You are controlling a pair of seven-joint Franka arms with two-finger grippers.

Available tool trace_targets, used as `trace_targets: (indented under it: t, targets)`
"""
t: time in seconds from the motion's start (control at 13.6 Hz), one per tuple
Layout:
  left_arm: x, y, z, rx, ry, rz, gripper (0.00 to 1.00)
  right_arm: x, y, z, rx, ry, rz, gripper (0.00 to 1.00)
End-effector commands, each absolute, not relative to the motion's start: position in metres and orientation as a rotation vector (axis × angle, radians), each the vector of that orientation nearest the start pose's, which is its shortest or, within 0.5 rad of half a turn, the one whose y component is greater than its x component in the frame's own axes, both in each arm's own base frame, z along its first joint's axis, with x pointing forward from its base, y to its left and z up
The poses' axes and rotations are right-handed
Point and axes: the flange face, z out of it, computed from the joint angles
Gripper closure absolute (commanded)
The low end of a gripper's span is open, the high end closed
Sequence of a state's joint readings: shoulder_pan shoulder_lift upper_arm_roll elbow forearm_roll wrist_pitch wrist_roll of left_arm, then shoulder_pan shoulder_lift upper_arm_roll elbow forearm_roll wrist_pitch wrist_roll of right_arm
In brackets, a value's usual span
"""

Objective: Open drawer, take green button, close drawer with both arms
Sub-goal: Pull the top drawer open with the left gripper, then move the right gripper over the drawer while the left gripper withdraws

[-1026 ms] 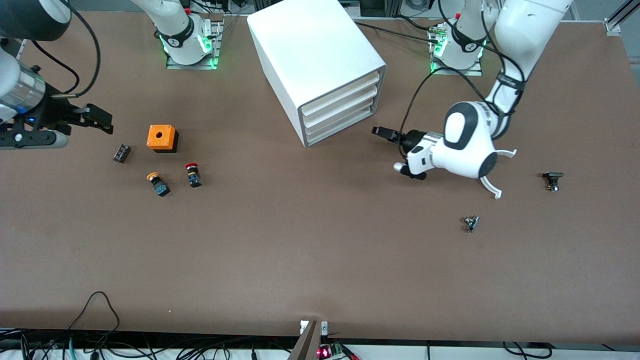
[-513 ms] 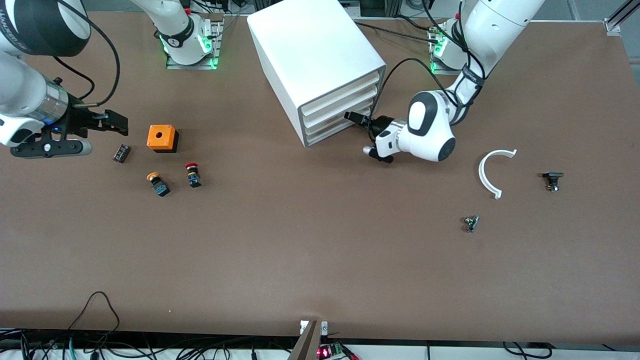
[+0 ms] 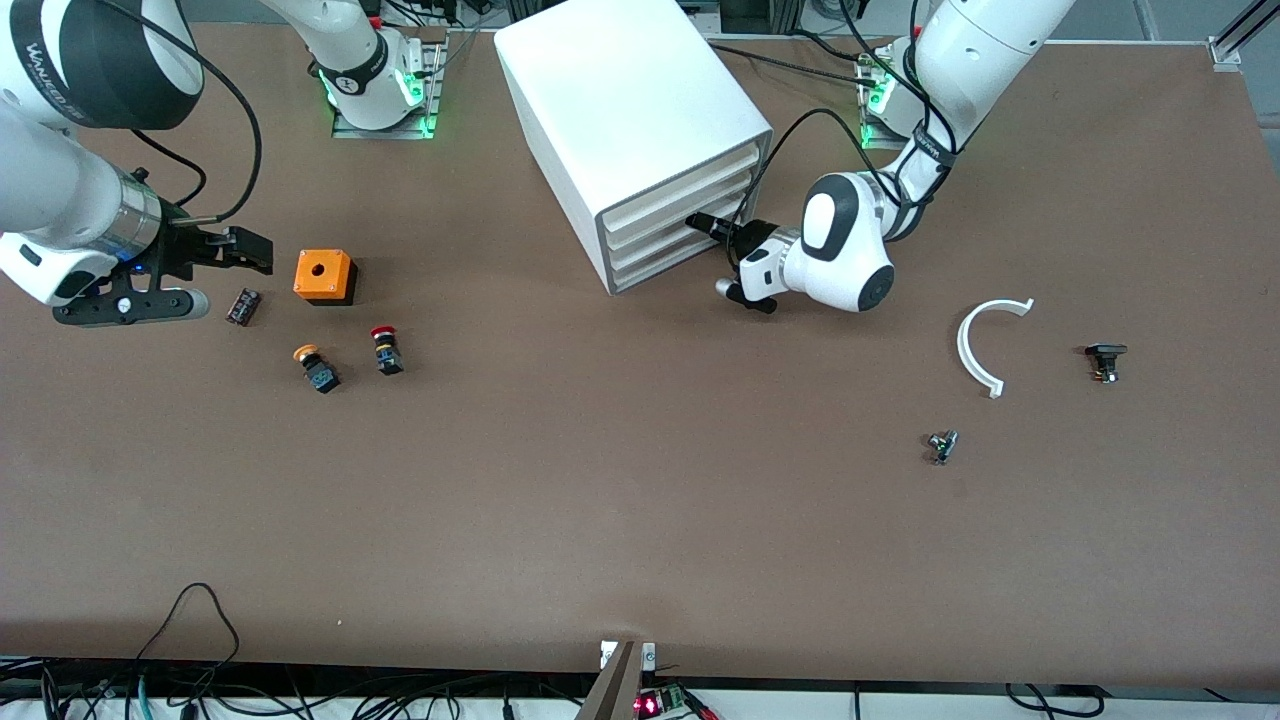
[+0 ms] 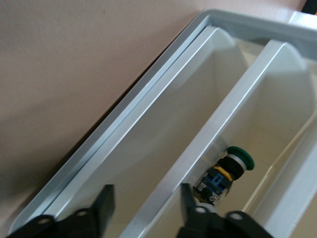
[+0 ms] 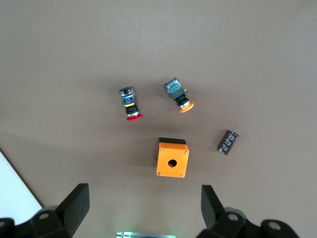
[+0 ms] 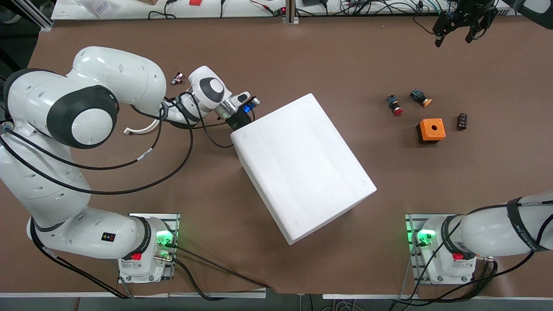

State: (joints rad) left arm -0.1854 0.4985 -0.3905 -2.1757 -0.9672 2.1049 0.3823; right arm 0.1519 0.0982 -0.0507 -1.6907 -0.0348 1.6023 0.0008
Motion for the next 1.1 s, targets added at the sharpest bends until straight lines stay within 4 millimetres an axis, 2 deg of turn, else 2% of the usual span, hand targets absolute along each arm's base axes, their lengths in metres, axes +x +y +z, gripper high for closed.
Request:
trace_targets:
  t: [0.0,0.15,0.22,0.29,0.44,0.51,0.59,0.66,0.73,0.88,0.95,1.03]
  targets:
    - [0.397,-0.325,0.158,2.225,-0.224,-0.730,1.00,0.571,0.057,0.516,-3.165,-0.180,0.311,0.00]
    - [0.403,-0.323,0.158,2.228,-0.217,-0.716,1.00,0.572,0.066,0.514,-3.152,-0.211,0.314,0.00]
    - [0.416,-0.311,0.157,2.257,-0.182,-0.666,1.00,0.573,0.072,0.517,-3.138,-0.222,0.299,0.00]
    - [0.438,-0.292,0.157,2.304,-0.131,-0.582,1.00,0.575,0.076,0.514,-3.136,-0.229,0.296,0.00]
    - [0.475,-0.265,0.159,2.407,-0.054,-0.380,1.00,0.577,0.103,0.514,-3.129,-0.299,0.284,0.00]
    - [0.487,-0.262,0.164,2.432,-0.036,-0.309,1.00,0.576,0.122,0.516,-3.130,-0.348,0.279,0.00]
    - [0.494,-0.261,0.167,2.436,-0.032,-0.286,0.60,0.572,0.140,0.518,-3.137,-0.377,0.268,0.00]
    - [0.497,-0.257,0.170,2.437,-0.026,-0.271,0.03,0.572,0.149,0.517,-3.133,-0.393,0.268,0.00]
    - [0.500,-0.258,0.174,2.437,-0.031,-0.257,0.00,0.573,0.153,0.515,-3.128,-0.399,0.264,0.00]
    - [0.505,-0.253,0.184,2.440,-0.030,-0.228,0.00,0.571,0.179,0.514,-3.120,-0.473,0.237,0.00]
    - [0.525,-0.237,0.202,2.441,0.000,-0.162,0.00,0.572,0.195,0.515,-3.110,-0.507,0.223,0.00]
    - [0.549,-0.213,0.225,2.444,0.030,-0.081,0.00,0.568,0.220,0.515,-3.094,-0.559,0.211,0.00]
